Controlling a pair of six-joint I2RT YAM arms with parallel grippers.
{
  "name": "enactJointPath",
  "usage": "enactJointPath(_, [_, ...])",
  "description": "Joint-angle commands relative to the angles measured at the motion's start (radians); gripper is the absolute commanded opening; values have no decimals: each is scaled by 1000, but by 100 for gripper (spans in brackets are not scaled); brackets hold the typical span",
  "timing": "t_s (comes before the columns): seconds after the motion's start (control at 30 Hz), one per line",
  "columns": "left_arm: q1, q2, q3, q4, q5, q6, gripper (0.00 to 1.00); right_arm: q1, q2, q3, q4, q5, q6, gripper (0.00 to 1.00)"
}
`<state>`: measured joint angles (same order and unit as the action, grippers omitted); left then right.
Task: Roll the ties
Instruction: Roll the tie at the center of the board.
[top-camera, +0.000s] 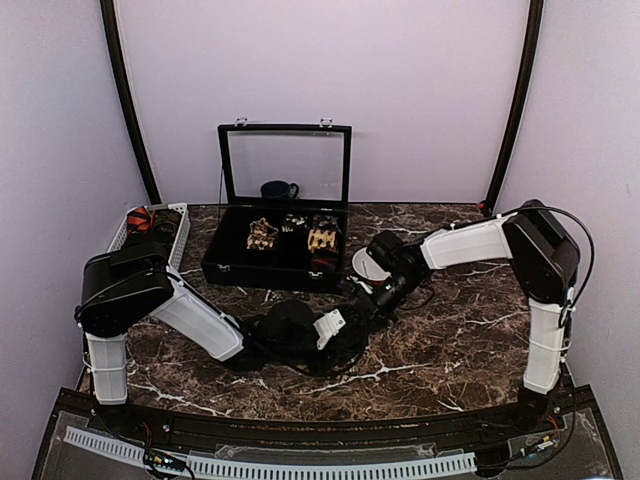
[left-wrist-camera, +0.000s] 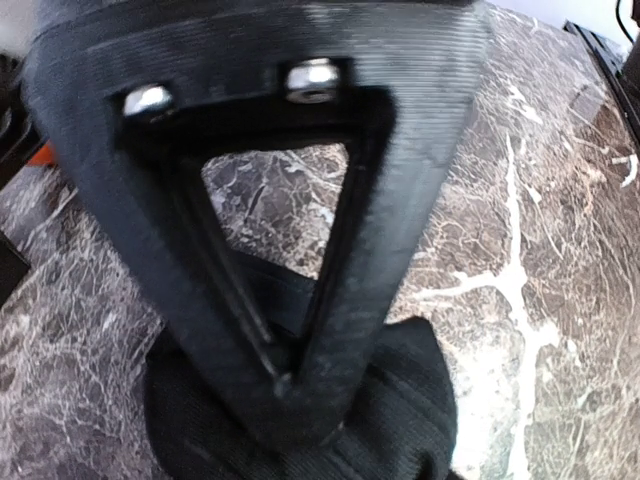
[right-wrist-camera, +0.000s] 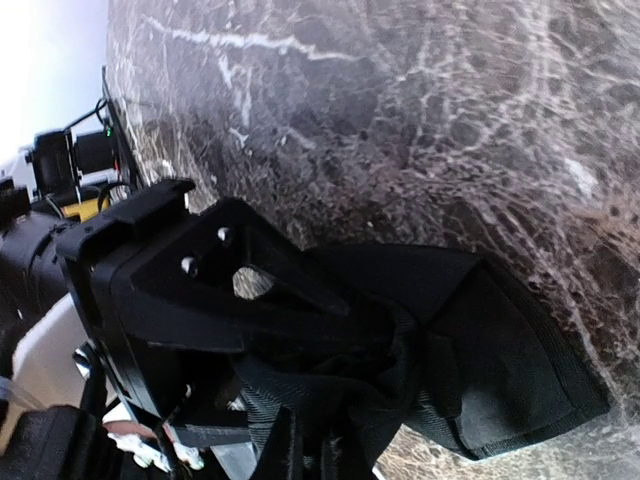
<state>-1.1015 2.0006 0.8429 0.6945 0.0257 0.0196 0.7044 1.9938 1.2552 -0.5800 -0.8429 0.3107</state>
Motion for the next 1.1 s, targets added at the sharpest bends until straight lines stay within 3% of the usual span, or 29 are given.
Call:
enactJointPath(0.0, [5, -36, -29, -61, -13, -4, 54, 3, 35, -8, -17, 74, -48, 0])
enactJointPath(0.13, [6, -77, -55, 18, -8, 7, 78, -15, 51, -44, 22, 69, -53, 0])
enactJointPath(0.3, [7, -105, -88, 139, 8, 1, 83, -48, 74, -93, 89, 63, -43, 0])
enactJointPath(0.53, [6, -88, -88, 177, -6, -14, 82, -100, 92, -96, 94, 65, -61, 0])
enactJointPath(0.87, [6, 26, 40, 81, -61, -62, 78, -93, 87, -119, 110, 63, -47, 0])
enactJointPath(0.97, [7, 36, 39, 52, -61, -64, 72, -78, 69, -145, 124, 65, -30, 0])
enactJointPath(1.07, [9, 34, 16, 27, -46, -63, 55, -59, 41, -158, 141, 60, -3, 0])
